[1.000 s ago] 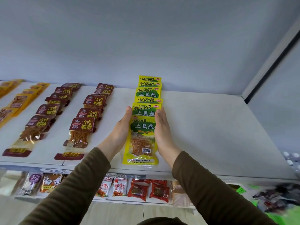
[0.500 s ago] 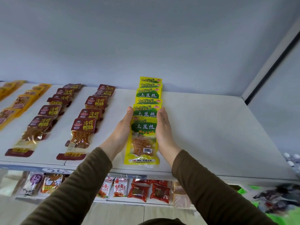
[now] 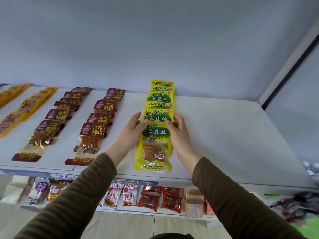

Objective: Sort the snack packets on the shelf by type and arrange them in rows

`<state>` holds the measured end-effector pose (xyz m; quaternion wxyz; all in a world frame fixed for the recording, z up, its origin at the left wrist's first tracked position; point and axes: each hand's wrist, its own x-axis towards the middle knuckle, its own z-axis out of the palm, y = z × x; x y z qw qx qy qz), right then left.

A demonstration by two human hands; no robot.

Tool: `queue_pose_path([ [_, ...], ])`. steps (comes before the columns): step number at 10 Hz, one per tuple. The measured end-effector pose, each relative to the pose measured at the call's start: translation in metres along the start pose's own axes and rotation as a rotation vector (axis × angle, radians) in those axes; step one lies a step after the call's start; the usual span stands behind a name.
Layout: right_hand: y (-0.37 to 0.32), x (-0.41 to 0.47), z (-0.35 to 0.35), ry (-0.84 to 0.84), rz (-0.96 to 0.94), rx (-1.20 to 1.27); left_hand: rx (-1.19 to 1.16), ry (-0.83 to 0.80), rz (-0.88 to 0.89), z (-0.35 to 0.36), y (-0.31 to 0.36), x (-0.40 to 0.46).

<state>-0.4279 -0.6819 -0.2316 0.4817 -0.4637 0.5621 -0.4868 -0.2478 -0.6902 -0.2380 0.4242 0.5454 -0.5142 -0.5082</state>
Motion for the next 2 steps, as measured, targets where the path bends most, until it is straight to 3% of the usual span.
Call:
queue_pose_path([
  [2, -0.009, 0.005, -0.025, -0.101, -0.036, -0.395, 0.235, 0.030, 0.076, -0.020, 0.002, 0.008],
])
